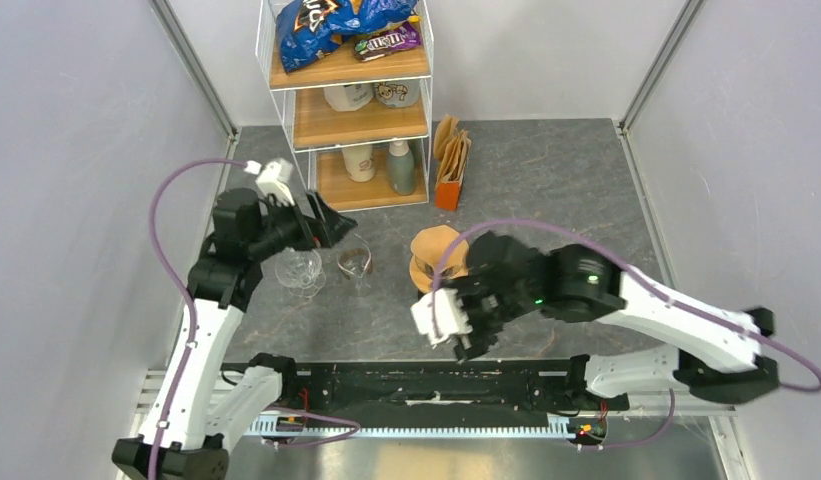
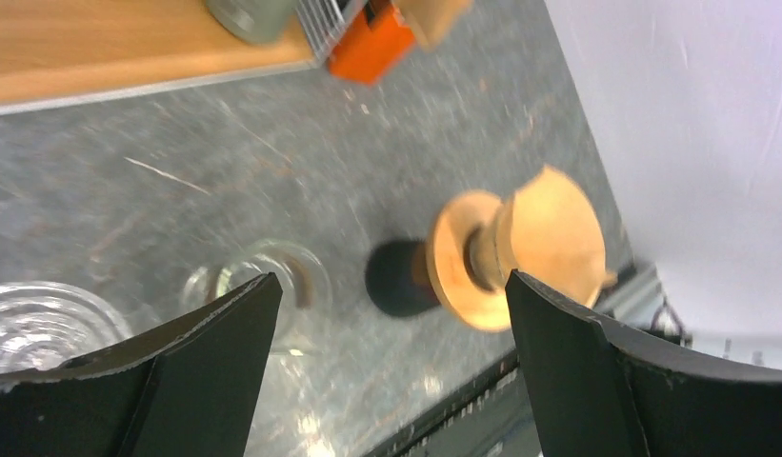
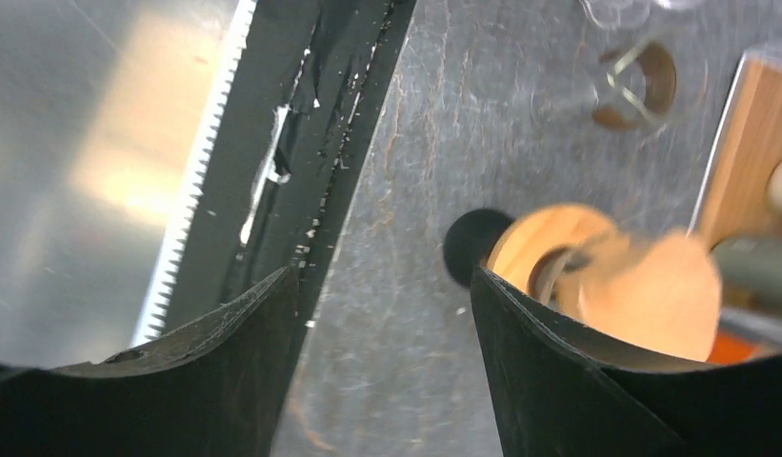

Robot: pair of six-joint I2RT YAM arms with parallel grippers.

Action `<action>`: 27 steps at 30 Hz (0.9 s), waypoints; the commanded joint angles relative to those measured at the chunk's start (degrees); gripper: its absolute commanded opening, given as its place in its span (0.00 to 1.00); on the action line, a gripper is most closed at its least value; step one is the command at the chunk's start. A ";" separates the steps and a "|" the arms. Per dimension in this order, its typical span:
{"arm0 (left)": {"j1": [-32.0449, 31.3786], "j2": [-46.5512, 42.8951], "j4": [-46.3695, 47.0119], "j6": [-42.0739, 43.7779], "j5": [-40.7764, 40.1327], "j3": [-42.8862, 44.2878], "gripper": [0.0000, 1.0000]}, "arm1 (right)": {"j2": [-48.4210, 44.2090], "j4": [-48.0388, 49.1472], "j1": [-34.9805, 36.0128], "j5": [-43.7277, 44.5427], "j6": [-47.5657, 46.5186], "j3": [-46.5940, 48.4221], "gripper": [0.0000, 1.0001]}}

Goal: Place the coffee filter in the dripper

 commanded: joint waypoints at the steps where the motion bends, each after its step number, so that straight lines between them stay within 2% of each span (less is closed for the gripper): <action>1: 8.36 1.70 0.44 -6.96 2.92 6.83 0.96 | 9.65 -1.38 9.40 13.67 -14.56 6.44 0.73; 5: 15.51 3.92 0.18 -9.25 2.98 12.76 0.96 | 20.28 -4.21 13.48 22.84 -21.91 9.35 0.69; 8: 20.94 5.81 -1.21 -10.19 4.26 16.32 0.95 | 29.18 -9.58 15.16 27.39 -22.06 15.94 0.64; 10: 25.27 6.25 -0.47 -11.85 7.99 16.99 0.96 | 33.65 -12.92 15.61 29.64 -21.02 18.52 0.62; 15: 32.66 7.98 2.38 -18.03 16.60 16.45 0.95 | 38.77 -12.09 16.17 37.60 -20.34 11.09 0.62; 19: 34.74 8.14 5.89 -20.56 19.51 15.20 0.95 | 42.32 -12.69 16.63 40.18 -17.31 8.68 0.63; 27: 34.78 8.30 11.77 -24.24 21.59 13.31 0.96 | 46.83 -7.92 16.40 42.12 -16.59 6.73 0.63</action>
